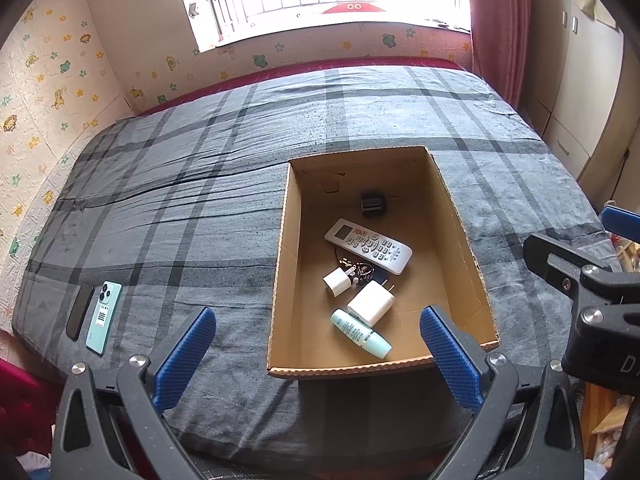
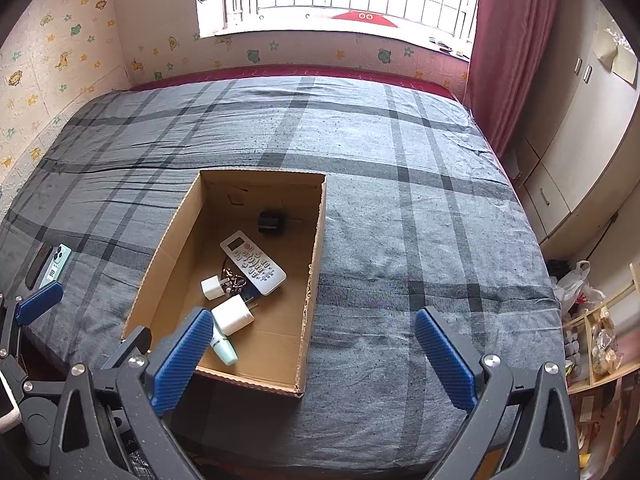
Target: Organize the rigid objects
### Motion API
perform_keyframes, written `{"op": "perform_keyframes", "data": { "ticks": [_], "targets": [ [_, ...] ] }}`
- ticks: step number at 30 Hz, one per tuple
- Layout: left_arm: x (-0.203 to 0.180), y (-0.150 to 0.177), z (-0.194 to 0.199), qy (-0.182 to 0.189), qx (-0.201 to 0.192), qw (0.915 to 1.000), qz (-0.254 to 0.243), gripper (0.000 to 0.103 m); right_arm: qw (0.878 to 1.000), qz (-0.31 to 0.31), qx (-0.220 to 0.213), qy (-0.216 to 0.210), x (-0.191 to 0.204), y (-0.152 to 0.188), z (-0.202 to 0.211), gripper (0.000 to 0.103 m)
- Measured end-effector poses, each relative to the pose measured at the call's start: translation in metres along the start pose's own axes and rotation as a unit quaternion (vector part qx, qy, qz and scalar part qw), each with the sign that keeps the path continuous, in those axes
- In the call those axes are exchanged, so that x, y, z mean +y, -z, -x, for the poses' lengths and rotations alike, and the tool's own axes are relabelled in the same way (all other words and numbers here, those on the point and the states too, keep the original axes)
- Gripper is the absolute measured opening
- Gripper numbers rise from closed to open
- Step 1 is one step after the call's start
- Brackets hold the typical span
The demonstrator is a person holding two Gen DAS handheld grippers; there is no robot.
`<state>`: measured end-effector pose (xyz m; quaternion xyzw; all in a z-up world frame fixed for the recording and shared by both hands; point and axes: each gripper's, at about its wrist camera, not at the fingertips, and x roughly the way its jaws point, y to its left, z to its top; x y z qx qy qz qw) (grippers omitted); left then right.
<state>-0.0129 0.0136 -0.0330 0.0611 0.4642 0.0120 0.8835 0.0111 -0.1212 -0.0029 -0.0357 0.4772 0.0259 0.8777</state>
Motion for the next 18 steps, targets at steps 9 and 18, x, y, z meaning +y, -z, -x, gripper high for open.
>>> {"op": "perform_keyframes", "data": {
  "ticks": [9, 18],
  "targets": [
    [-0.0004, -0.0018, 0.0024, 0.0, -0.004, 1.0, -0.002, 0.103, 1.0, 0.002, -0.003, 0.001, 0.0011, -0.0007, 0.0027, 0.103],
    [-0.0015, -0.0019, 0.0029, -0.001, -0.004, 1.0, -0.003, 0.103, 1.0, 0.003, -0.002, 0.001, 0.0012, -0.0006, 0.0024, 0.103]
  ]
}}
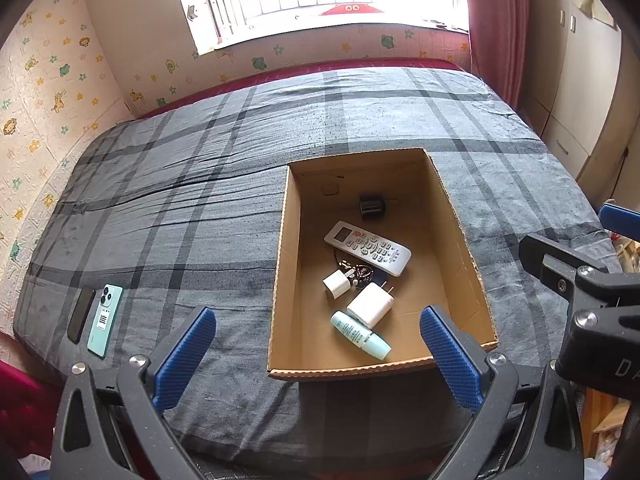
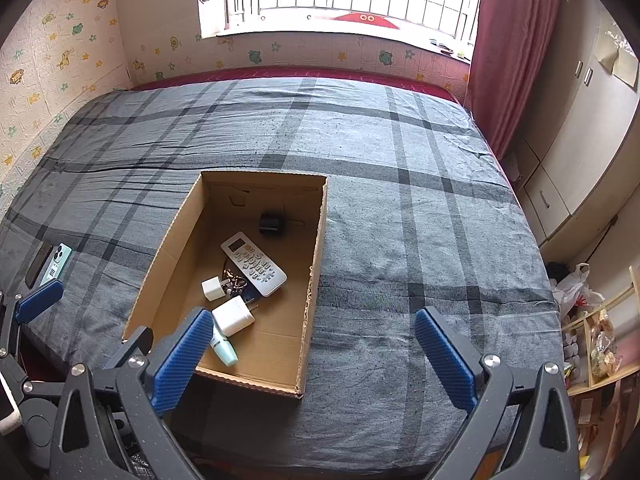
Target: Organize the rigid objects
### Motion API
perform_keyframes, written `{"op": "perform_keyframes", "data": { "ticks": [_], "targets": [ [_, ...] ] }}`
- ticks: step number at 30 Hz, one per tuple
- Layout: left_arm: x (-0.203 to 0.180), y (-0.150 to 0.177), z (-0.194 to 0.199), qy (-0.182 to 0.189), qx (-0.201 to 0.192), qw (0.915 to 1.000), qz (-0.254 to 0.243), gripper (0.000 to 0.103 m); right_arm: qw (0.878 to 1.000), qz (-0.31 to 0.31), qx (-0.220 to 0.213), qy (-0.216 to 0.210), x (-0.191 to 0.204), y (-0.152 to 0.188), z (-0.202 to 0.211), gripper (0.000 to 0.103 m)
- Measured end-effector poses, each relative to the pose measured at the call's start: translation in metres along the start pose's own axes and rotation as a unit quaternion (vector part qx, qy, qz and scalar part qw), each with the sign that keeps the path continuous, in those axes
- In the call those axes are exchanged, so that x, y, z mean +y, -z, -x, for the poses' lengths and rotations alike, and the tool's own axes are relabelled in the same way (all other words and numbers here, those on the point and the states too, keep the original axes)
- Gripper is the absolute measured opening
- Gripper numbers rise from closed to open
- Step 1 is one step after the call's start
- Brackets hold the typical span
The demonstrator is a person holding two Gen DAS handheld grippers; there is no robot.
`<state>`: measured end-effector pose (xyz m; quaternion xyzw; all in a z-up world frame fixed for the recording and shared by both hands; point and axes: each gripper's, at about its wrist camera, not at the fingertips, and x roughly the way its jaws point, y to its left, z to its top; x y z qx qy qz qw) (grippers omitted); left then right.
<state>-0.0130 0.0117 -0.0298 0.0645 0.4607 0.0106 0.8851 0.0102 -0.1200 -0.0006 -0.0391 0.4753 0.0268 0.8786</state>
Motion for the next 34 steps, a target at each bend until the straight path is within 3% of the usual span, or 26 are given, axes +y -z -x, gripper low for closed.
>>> {"op": "perform_keyframes", "data": {
  "ticks": [34],
  "targets": [
    [-0.0054, -0.0027, -0.0062, 0.006, 0.002, 0.9999, -0.008, 0.103, 1.0, -0.001, 0.004, -0.003, 0.0024, -0.0019, -0.0078, 0.103]
  ]
}}
